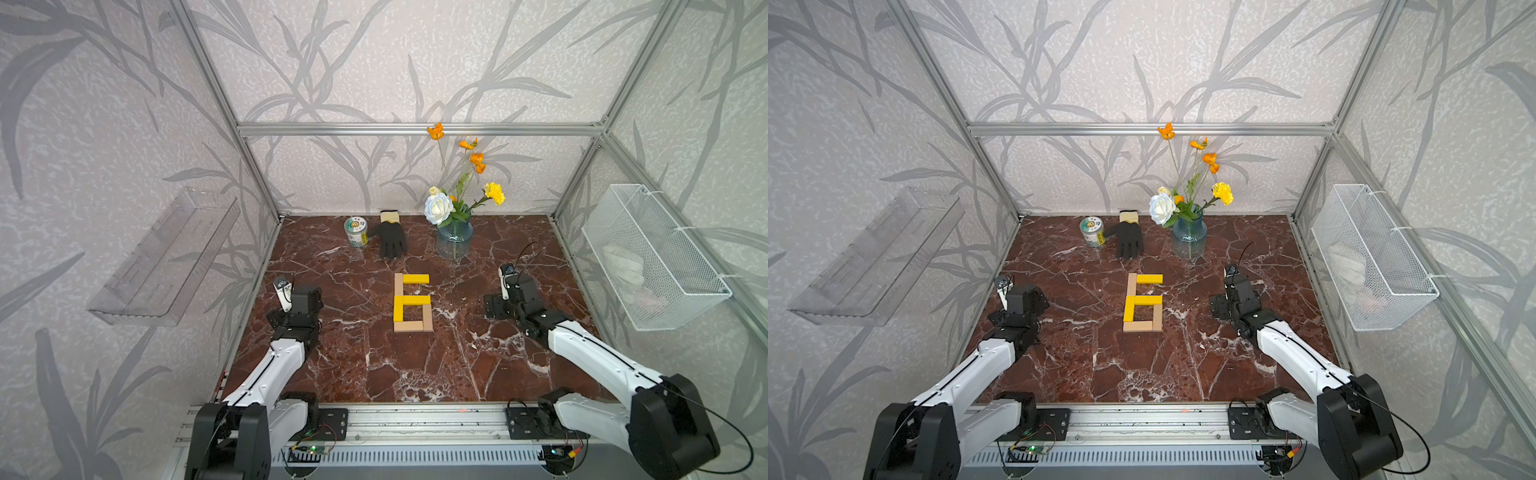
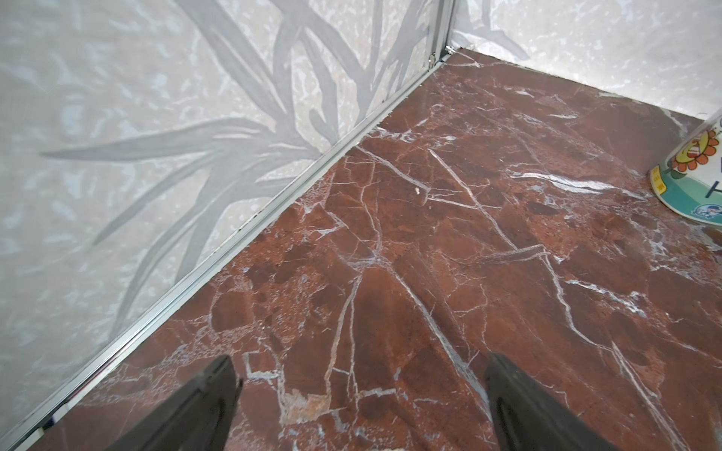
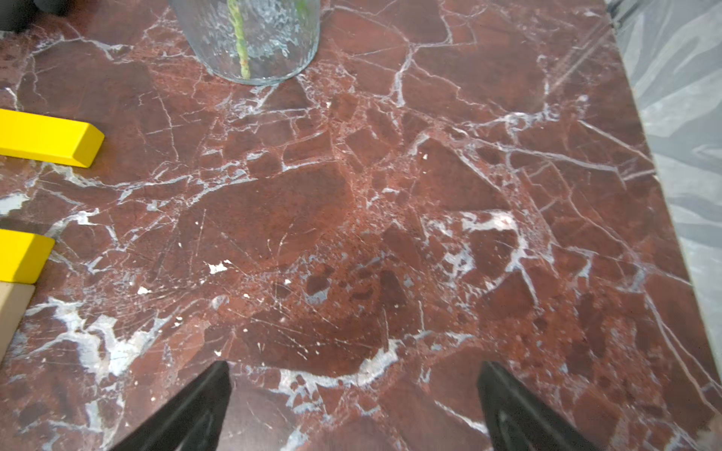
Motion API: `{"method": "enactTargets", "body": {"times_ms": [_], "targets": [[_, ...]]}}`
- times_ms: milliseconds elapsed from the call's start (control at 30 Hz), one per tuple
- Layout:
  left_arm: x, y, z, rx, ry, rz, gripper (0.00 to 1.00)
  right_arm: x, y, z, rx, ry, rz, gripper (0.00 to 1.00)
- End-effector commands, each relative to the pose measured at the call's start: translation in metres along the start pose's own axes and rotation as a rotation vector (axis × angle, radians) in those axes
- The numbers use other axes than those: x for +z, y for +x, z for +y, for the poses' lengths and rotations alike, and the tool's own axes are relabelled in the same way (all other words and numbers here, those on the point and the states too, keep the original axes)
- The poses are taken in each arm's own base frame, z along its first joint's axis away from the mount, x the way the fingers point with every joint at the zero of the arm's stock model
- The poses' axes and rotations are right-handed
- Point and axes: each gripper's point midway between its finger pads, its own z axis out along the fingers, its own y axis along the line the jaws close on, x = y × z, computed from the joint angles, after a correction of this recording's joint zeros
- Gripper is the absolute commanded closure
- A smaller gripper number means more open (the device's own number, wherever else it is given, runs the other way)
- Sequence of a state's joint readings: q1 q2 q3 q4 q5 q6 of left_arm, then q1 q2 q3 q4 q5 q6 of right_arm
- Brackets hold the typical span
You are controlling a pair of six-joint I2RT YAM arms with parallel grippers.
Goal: Assemble the number 6 with building blocks
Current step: Reset both arms
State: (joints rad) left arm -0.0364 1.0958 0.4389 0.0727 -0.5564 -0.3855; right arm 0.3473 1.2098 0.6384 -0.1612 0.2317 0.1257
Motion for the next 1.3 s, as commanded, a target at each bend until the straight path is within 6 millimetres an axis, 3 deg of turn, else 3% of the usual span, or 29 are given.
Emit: {"method": "enactTargets", "body": {"times_ms": [0,167,467,667,800,900,1000,1133,1267], "targets": [[0.008,-0.008,-0.010,-0.013,0.035,-0.027,0.00,0.004,-0.023,0.012,-0.020,-0.052,-0.027,0.01],[0.012,0.000,-0.015,-0.018,0.084,-0.039,0.00,0.004,-0.034,0.005,-0.106,-0.007,-0.115,0.01],[0.038,-0.018,-0.047,0.049,0.172,-0.061,0.00,0.027,-0.003,0.001,-0.178,0.011,-0.054,0.01],[0.051,-0.025,-0.061,0.090,0.212,-0.112,0.00,0.029,-0.005,0.003,-0.186,0.003,-0.084,0.01],[0.058,-0.016,-0.095,0.202,0.351,-0.049,0.02,0.028,-0.008,0.009,-0.203,-0.035,-0.100,0.01],[0.051,-0.016,-0.088,0.169,0.355,-0.108,0.02,0.033,-0.012,0.011,-0.197,-0.049,-0.139,0.01],[0.035,-0.012,-0.058,0.043,0.314,-0.308,0.00,0.052,-0.021,0.005,-0.211,-0.007,-0.132,0.01],[0.043,-0.009,-0.065,0.080,0.312,-0.221,0.00,0.077,-0.040,-0.003,-0.286,0.038,-0.137,0.01],[0.049,-0.009,-0.073,0.117,0.311,-0.186,0.00,0.103,-0.047,-0.015,-0.185,0.001,-0.073,0.00]]}}
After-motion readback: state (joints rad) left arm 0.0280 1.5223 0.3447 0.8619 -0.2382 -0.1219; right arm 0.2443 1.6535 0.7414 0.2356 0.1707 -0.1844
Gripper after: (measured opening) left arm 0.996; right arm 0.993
